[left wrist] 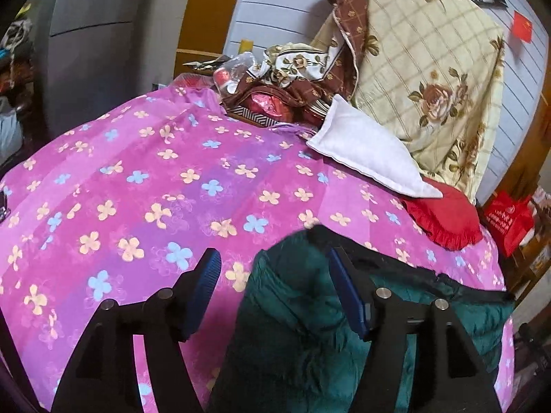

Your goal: Fold large clothes

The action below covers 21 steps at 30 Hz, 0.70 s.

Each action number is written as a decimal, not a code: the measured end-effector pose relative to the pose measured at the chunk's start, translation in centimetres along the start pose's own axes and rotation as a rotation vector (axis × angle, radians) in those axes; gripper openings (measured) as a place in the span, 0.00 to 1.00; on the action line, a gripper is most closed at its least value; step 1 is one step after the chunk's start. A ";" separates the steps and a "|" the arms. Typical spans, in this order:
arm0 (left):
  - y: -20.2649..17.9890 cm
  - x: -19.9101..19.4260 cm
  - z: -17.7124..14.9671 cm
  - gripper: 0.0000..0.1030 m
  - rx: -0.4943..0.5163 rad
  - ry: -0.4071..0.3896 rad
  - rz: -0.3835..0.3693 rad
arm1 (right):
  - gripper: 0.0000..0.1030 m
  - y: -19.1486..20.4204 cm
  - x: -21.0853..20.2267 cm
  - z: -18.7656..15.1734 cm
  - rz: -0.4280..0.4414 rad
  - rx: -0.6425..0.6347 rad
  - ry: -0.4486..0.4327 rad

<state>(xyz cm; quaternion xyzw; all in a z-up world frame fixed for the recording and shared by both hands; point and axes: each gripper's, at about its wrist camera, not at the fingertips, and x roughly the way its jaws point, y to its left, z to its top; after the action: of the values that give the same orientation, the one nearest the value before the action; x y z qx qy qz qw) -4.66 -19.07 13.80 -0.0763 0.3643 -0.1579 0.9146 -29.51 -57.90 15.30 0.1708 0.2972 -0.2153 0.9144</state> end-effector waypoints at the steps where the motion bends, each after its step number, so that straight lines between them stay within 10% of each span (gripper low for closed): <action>1: -0.2 0.0 -0.2 0.42 0.009 0.002 0.005 | 0.74 0.7 0.4 -0.2 0.018 -0.023 0.023; 11: -5.0 5.8 -3.9 0.42 0.156 0.126 0.107 | 0.74 8.4 8.0 -2.9 0.034 -0.314 0.193; 21: -6.7 10.2 -3.5 0.43 0.191 0.122 0.175 | 0.74 6.1 15.9 -1.9 -0.024 -0.203 0.245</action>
<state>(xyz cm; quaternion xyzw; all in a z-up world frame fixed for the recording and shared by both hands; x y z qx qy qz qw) -1.64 -28.95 6.43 0.0527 0.4078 -0.1157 0.9042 -15.73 -56.57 5.16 0.0991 0.4287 -0.1725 0.8813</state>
